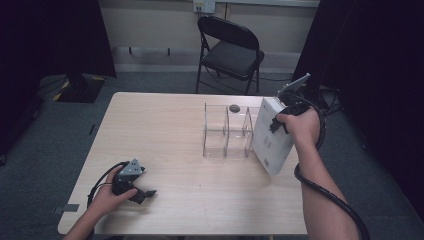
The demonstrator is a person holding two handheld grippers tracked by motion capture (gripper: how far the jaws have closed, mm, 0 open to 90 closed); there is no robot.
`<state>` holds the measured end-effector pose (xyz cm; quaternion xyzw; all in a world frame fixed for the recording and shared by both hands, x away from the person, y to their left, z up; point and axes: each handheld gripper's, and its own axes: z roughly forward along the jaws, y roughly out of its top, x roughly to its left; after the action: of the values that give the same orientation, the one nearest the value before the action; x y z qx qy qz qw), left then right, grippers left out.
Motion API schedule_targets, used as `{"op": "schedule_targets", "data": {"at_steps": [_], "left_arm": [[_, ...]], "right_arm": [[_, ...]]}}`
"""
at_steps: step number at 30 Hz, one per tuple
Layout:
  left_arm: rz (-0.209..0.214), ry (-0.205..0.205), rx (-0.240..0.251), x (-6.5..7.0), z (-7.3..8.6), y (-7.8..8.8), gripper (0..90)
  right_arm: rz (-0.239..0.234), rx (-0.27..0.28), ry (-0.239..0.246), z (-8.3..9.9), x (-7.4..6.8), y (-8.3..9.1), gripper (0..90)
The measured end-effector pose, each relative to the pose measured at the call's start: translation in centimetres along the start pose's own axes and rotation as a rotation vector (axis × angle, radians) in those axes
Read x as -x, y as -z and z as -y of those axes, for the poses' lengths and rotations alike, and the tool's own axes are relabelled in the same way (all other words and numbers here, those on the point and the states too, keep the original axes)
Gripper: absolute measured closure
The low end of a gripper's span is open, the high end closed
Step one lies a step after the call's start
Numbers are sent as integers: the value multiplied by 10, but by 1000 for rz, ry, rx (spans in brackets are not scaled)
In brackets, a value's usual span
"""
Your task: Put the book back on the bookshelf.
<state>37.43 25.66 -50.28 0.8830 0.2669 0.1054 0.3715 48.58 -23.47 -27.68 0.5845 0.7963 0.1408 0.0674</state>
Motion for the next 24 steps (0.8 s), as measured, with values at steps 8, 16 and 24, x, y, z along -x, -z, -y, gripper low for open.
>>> {"op": "schedule_targets", "data": {"at_steps": [8,16,24], "left_arm": [[0,-1,0,0,0,0,0],[0,0,0,0,0,0,0],[0,-1,-1,0,0,0,0]], "right_arm": [[7,14,-23,-6,0,-1,523],[7,24,-35,-9,1,-2,523],[14,24,-42,-13,1,-3,523]]}}
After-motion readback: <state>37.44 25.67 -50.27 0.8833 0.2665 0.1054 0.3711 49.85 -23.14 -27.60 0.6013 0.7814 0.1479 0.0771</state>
